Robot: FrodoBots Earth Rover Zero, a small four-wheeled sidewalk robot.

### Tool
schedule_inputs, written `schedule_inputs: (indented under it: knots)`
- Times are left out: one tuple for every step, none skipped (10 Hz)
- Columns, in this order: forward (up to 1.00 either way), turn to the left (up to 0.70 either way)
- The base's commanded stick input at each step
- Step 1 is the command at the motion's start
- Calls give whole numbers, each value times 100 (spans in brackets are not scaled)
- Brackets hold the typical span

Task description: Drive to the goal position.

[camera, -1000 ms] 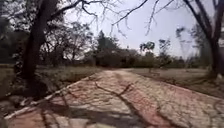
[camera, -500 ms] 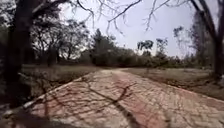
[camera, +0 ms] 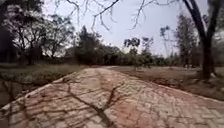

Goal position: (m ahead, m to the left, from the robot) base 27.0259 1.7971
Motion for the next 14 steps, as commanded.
schedule_inputs:
  knots:
    - [70, 0]
    - [70, 0]
    - [70, 0]
    - [70, 0]
    - [70, 0]
    - [70, 0]
    - [70, 10]
    - [70, 27]
    - [70, 26]
    - [70, 10]
    - [70, 0]
    - [70, 0]
    - [70, 0]
    - [70, 0]
